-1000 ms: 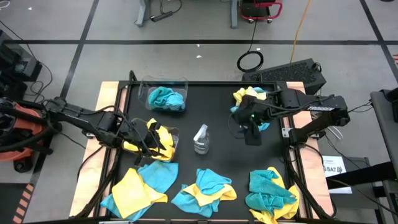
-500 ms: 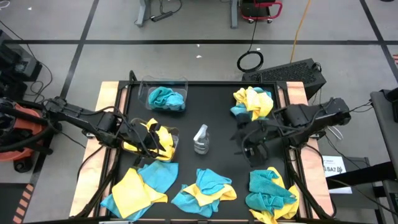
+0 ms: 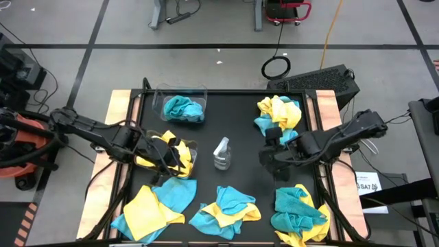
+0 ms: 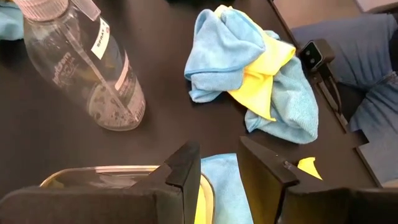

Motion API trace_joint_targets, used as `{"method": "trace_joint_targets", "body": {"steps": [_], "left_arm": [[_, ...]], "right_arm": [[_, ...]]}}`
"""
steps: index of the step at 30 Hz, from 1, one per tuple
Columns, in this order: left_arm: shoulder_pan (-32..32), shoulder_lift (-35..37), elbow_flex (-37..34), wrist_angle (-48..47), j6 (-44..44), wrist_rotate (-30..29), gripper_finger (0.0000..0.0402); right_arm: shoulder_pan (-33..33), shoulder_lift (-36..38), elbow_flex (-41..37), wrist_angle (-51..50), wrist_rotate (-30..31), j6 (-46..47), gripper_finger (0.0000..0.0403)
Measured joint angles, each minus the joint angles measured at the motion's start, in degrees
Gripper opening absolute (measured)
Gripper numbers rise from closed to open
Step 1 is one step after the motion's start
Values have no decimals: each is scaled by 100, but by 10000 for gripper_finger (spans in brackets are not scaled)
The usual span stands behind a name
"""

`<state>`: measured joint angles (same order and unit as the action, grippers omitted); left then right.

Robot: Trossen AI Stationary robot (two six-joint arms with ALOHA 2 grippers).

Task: Sort microfiber towel by color & place in baskets
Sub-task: Put the blue microfiber cloth into the top transparent bin

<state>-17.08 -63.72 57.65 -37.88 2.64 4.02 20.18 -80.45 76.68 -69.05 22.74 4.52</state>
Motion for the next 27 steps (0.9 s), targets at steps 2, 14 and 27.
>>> {"method": "trace_joint_targets", "body": {"steps": [2,14,27], "left_arm": [[0,-76,0,-12,-1,2,112],[0,-415,0,-11,-13,2,112],[7,-566,0,23,-5,2,112]], "right_arm": [[-119,152,-323,47,55,52,247],[-630,1621,-2324,2620,-1382,109,247],[30,1028,-3109,5318,-2312,186,247]]}}
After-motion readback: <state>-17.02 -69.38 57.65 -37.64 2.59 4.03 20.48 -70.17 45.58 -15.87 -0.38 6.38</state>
